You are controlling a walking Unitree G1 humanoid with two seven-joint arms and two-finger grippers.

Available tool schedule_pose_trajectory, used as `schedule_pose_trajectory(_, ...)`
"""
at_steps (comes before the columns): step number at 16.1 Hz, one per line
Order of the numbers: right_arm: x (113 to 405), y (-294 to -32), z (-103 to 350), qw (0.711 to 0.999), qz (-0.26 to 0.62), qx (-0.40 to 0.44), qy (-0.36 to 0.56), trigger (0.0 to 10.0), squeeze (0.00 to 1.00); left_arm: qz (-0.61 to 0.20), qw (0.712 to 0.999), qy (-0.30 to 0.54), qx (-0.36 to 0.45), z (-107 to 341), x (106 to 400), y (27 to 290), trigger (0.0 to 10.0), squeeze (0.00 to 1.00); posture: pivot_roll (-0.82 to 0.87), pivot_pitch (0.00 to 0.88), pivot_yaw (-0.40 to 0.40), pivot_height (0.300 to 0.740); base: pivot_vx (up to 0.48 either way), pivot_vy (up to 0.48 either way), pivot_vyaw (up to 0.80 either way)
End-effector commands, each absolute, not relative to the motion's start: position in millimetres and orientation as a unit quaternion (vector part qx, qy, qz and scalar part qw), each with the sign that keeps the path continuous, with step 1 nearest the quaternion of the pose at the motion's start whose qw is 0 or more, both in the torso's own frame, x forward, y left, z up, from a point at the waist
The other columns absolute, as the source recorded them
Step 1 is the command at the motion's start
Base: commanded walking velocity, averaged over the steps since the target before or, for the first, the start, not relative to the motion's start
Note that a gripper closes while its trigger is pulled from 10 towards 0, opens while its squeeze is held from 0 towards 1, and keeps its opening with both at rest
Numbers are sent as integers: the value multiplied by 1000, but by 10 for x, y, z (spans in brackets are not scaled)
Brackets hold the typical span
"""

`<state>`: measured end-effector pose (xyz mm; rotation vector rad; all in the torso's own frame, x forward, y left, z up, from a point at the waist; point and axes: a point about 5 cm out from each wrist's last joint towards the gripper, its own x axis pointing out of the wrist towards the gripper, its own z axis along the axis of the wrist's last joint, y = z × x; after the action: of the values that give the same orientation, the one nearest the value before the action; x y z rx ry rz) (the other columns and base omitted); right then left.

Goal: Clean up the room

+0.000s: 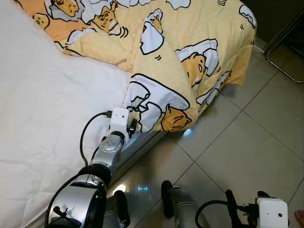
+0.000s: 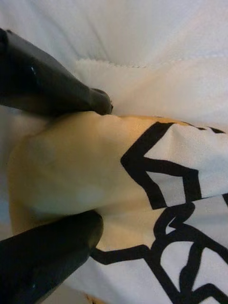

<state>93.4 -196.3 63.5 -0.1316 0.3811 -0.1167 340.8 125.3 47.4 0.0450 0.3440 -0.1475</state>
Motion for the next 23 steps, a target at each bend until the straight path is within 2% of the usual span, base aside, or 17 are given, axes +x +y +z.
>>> schedule_pose_trajectory(1, 881, -1998, 590, 974, -60, -71, 208, 10000, 388, -106, 961, 255, -22, 142, 3157, 1096, 0, 0, -300, 298, -58, 736, 0, 0, 0)
schedule_pose_trajectory(3, 895, -2001, 590, 974, -62, -70, 207, 10000, 388, -90, 953, 262, -122, 145, 3162, 1076, 0, 0, -301, 301, -56, 736, 0, 0, 0)
schedule_pose_trajectory(5, 899, -2005, 588, 974, -64, -69, 207, 10000, 384, -82, 945, 265, -176, 129, 3147, 1079, 0, 0, -300, 303, -57, 736, 0, 0, 0)
schedule_pose_trajectory(9, 931, -1995, 586, 975, -55, -63, 206, 10000, 388, -133, 945, 253, -158, 159, 3142, 945, 0, 0, -297, 307, -60, 736, 0, 0, 0)
schedule_pose_trajectory(13, 1070, -1854, 634, 981, 34, -29, 189, 10000, 400, -143, 935, 244, -216, 201, 3160, 868, 0, 0, -288, 310, -60, 736, 0, 0, 0)
schedule_pose_trajectory(17, 1147, -1847, 678, 981, 57, -31, 181, 10000, 408, -132, 937, 245, -212, 180, 3145, 886, 0, 0, -283, 307, -60, 736, 0, 0, 0)
schedule_pose_trajectory(18, 1117, -1824, 689, 981, 58, -29, 182, 10000, 408, -192, 964, 170, -75, 309, 3183, 881, 3412, 0, -287, 305, -56, 736, 0, 0, 0)
schedule_pose_trajectory(19, 1096, -1815, 686, 981, 58, -27, 184, 10000, 408, -215, 966, 139, -48, 369, 3187, 852, 3412, 0, -283, 306, -55, 736, 0, 0, 0)
schedule_pose_trajectory(20, 1040, -1787, 667, 979, 61, -20, 192, 10000, 408, -241, 967, 83, -25, 502, 3183, 827, 10000, 0, -278, 307, -53, 736, 0, 0, 0)
schedule_pose_trajectory(21, 1007, -1769, 647, 978, 64, -17, 198, 10000, 408, -238, 971, 35, 4, 629, 3178, 866, 10000, 553, -278, 307, -53, 736, 0, 0, 0)
schedule_pose_trajectory(22, 1000, -1766, 638, 978, 64, -17, 200, 10000, 408, -233, 972, 23, 15, 663, 3178, 889, 10000, 1000, -266, 307, -52, 736, 0, 0, 0)
schedule_pose_trajectory(23, 998, -1761, 623, 977, 65, -15, 202, 10000, 408, -195, 980, 6, 28, 736, 3210, 1002, 10000, 1000, -262, 308, -51, 736, 0, 0, 0)
